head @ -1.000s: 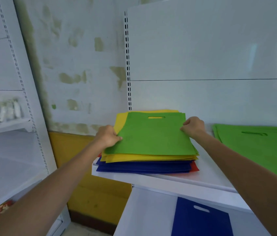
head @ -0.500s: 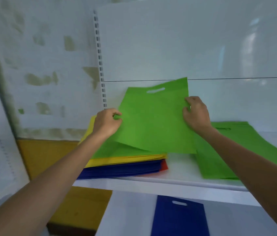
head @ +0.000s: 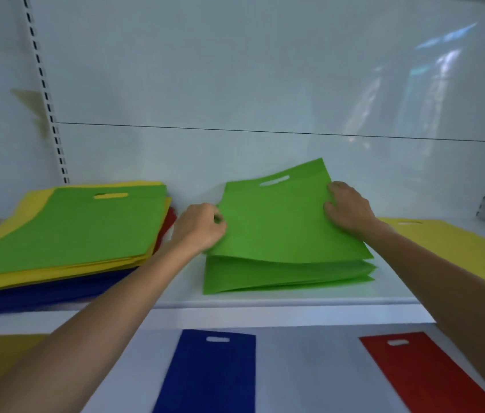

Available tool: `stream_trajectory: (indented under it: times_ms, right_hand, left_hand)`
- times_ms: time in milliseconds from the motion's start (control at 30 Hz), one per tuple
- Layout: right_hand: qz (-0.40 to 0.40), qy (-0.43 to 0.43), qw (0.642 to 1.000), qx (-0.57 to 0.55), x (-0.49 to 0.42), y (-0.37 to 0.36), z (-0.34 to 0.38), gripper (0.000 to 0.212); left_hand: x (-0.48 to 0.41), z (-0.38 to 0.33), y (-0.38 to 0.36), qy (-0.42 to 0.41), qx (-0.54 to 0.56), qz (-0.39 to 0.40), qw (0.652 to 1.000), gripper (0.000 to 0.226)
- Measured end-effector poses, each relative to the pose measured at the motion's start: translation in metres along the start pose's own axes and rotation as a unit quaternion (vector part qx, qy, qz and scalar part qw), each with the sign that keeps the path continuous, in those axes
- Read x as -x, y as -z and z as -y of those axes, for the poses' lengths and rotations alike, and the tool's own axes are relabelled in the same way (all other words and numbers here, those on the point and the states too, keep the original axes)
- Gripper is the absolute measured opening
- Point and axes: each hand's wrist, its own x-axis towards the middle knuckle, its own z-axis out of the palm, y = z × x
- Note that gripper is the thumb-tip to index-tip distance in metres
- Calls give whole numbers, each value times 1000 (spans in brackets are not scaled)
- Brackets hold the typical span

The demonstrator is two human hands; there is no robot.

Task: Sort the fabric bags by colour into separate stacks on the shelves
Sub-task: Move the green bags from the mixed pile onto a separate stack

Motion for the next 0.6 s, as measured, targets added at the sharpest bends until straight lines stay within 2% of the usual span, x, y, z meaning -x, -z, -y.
stream_trajectory:
  times_ms: [67,133,200,300,467,600]
  right_hand:
    - [92,8,995,23,4,-11,-17,43]
    - [215,20,975,59,9,-22,-25,47]
    - [272,19,960,60,13,-31,-27,48]
    - [251,22,967,45,9,-30,-26,47]
    - [102,29,993,-58,-6,-24,-4,42]
    - [54,52,991,-108,-16,-21,32,35]
  left_hand:
    - [11,-7,-16,-6,-55,11,998,24]
    - [22,-7,-28,-6,-96,33,995,25]
    - [26,-3,-30,13,-100,47,994,27]
    - [26,2,-20,28,-78,21,996,25]
    - [13,15,10,29,-35,-29,999,19]
    - [5,41,46,57,1,-74,996,19]
